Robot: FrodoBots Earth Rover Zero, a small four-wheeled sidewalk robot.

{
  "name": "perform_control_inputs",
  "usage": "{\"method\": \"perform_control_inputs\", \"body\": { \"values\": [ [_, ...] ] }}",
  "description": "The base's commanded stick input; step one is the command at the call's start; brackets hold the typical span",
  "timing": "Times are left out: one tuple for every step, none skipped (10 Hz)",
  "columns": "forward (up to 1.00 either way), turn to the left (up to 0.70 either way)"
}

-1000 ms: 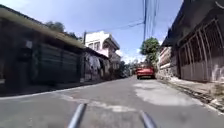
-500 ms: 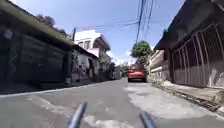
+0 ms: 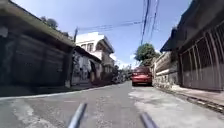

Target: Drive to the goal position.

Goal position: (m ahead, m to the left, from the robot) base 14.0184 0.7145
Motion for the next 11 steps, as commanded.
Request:
{"method": "perform_control_inputs", "body": {
  "values": [
    [1.0, -0.09],
    [1.0, -0.24],
    [1.0, -0.39],
    [1.0, -0.39],
    [1.0, -0.39],
    [1.0, -0.13],
    [1.0, 0.0],
    [1.0, 0.0],
    [1.0, 0.0],
    [1.0, 0.0],
    [1.0, 0.0]
  ]
}}
